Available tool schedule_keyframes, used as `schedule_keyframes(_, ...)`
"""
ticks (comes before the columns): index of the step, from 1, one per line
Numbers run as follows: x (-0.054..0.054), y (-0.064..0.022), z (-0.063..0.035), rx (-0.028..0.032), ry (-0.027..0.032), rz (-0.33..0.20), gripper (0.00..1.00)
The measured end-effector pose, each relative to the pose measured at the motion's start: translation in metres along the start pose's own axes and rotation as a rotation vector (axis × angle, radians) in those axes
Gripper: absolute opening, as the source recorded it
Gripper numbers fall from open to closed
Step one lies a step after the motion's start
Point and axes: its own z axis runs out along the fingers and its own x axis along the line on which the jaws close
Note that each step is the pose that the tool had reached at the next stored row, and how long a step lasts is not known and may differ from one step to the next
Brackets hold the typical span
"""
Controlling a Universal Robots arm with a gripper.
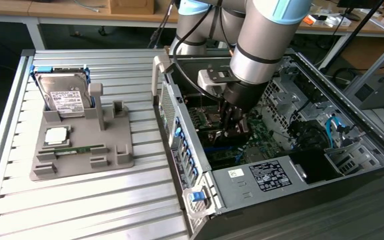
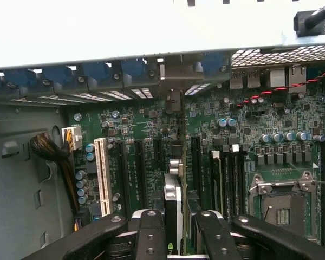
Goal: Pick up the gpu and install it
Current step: 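Insert the gpu into the slot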
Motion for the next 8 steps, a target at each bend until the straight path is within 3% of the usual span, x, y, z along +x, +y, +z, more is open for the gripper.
schedule_keyframes(8, 0.0001, 0.0014, 0.0002, -0.0001, 0.0001, 0.0, 0.27)
